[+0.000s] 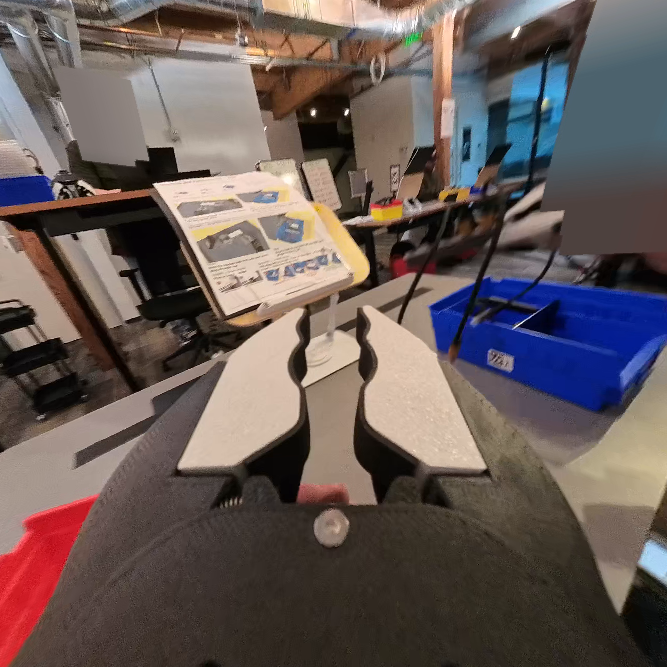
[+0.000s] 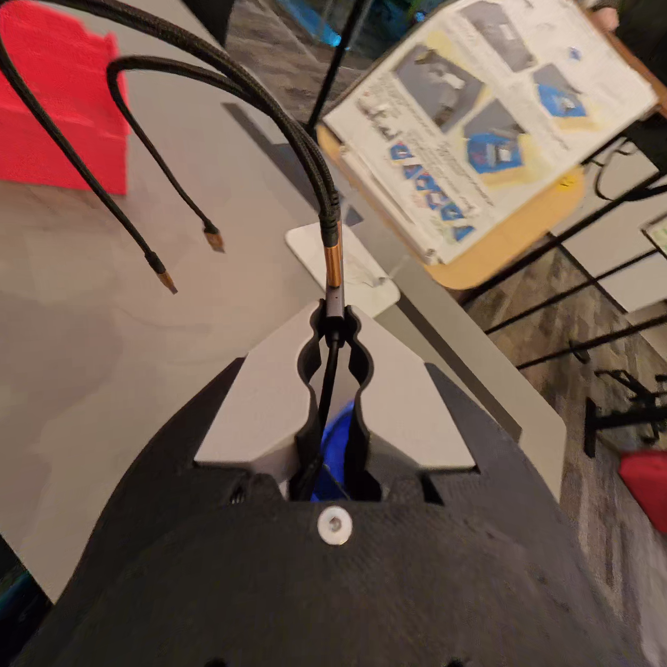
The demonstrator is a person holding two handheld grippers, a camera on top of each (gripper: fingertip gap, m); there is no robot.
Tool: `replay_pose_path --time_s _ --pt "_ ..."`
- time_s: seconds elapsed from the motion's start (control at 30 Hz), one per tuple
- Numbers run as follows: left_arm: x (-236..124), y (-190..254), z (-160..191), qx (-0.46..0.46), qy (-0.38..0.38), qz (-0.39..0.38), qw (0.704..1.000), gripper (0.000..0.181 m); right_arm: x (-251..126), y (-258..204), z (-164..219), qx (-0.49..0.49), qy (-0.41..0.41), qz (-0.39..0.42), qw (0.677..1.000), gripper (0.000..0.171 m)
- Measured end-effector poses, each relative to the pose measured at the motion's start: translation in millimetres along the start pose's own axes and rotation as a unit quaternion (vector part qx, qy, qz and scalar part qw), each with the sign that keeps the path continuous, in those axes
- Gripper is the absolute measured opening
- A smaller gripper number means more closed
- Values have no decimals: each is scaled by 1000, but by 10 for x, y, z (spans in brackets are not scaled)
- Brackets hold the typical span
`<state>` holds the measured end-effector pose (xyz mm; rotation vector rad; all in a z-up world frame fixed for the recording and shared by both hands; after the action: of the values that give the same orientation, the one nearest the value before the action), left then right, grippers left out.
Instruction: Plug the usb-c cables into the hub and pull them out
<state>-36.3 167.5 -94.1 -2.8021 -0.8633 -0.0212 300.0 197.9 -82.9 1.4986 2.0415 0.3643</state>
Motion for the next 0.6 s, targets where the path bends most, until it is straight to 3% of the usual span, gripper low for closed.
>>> replay_pose_path --time_s 0.13,0.3,0.47,0.6 --pt "-13 23 169 46 -72 -13 996 28 -234 804 101 1 -35 75 997 7" --pt "40 111 391 62 -115 -10 991 28 -269 1485 561 44 -125 89 987 7" --pt "74 154 563 70 -154 -1 986 27 -144 1733 1081 25 -198 109 974 7" --pt "88 187 663 69 -173 7 982 27 73 1559 1241 3 -230 68 971 7"
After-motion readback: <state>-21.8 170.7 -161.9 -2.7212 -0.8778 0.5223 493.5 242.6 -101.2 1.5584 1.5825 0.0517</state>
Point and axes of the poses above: each gripper's, where its closed fingertips meet, x out along the fingers, z out of its underside, y = z × x across the jaws, the point moved 6 cm from there along -x, back along the fingers, and after that the axes turned 13 degrees about z, right-handed, at the moved point
